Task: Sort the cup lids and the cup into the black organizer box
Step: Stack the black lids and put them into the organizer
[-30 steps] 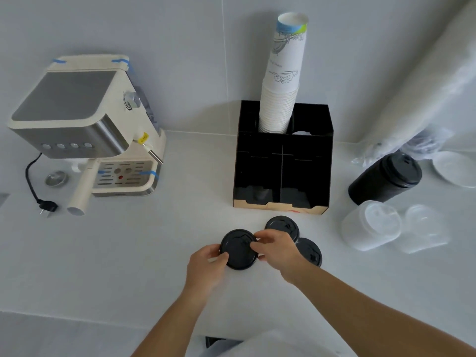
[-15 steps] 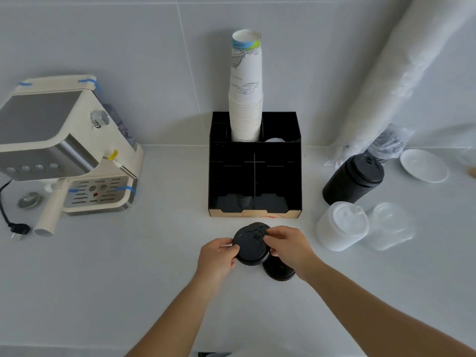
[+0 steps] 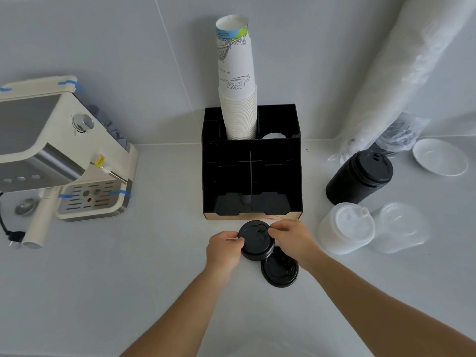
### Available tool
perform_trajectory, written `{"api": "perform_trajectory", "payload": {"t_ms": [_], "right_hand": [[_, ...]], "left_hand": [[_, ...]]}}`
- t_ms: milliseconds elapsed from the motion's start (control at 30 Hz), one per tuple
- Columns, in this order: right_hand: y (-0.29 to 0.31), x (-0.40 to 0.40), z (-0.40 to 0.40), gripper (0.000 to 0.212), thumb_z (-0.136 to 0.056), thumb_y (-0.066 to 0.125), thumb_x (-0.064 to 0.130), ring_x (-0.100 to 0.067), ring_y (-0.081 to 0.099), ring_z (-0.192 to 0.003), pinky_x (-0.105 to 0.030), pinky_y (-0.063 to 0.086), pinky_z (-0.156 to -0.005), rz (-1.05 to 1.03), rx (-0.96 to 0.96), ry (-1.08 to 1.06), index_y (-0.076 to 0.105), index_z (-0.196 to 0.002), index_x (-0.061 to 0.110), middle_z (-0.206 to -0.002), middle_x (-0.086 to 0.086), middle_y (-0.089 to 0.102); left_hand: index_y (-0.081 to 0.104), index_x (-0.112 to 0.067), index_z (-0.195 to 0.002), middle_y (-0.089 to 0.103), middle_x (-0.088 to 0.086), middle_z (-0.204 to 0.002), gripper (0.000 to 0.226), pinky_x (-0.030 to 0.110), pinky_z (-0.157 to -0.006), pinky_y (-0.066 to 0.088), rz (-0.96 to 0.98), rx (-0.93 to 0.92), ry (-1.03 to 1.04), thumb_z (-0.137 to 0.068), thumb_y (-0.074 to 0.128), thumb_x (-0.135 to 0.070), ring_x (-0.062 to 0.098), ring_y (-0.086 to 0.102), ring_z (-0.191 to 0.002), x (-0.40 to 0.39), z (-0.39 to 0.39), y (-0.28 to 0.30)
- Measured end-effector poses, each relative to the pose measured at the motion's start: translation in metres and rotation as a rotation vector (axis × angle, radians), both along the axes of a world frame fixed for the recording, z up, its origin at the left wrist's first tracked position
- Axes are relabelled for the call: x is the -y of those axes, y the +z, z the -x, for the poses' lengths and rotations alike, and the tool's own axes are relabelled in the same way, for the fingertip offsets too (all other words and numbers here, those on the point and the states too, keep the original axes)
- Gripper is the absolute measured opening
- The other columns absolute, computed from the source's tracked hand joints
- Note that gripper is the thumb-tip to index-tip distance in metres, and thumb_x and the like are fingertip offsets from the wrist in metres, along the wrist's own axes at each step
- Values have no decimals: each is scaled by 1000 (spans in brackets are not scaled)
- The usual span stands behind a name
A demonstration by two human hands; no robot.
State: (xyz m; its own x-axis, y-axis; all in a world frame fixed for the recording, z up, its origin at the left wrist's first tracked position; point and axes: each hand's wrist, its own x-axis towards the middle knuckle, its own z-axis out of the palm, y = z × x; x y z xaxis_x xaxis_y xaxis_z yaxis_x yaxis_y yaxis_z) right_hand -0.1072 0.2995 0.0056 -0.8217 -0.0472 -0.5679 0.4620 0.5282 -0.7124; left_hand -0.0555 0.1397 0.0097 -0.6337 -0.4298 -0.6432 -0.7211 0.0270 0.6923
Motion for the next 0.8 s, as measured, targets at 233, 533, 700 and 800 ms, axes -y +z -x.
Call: {"api": "perform_trajectory", "payload": {"t_ms": [233, 533, 700, 800], "right_hand": [[-7, 0, 4, 27, -95, 59, 25, -20, 63, -106, -28, 50, -91, -38, 55, 40, 76, -115, 19, -116, 1, 71], [0, -1, 6, 30, -92, 64, 31, -20, 66, -99, -31, 56, -89, -64, 23, 82, 71, -120, 22, -114, -1, 71], [7, -14, -7, 24, -85, 74, 28, -20, 67, -89, -34, 58, -85, 118, 67, -29, 69, -109, 25, -100, 2, 72], [12, -26, -20, 24, -84, 76, 23, -20, 65, -76, -36, 57, -84, 204, 118, -92, 66, -106, 22, -89, -2, 72]], "left_hand": [[63, -27, -72, 70, 2, -83, 14, 46, -85, 59, 40, 46, -39, -81, 65, -17, 31, 70, -86, -2, 5, -7], [65, -16, -96, 69, 10, -90, 10, 45, -84, 60, -24, -17, -17, -86, 67, -16, 22, 64, -66, 0, 2, -9], [64, -13, -108, 69, 6, -88, 20, 33, -78, 58, -94, -90, -18, -88, 66, -13, 17, 61, -67, 3, -2, 1], [65, -17, -109, 71, 1, -92, 24, 39, -91, 56, -71, -107, -75, -86, 69, -17, 18, 68, -82, 0, -4, 2]]}}
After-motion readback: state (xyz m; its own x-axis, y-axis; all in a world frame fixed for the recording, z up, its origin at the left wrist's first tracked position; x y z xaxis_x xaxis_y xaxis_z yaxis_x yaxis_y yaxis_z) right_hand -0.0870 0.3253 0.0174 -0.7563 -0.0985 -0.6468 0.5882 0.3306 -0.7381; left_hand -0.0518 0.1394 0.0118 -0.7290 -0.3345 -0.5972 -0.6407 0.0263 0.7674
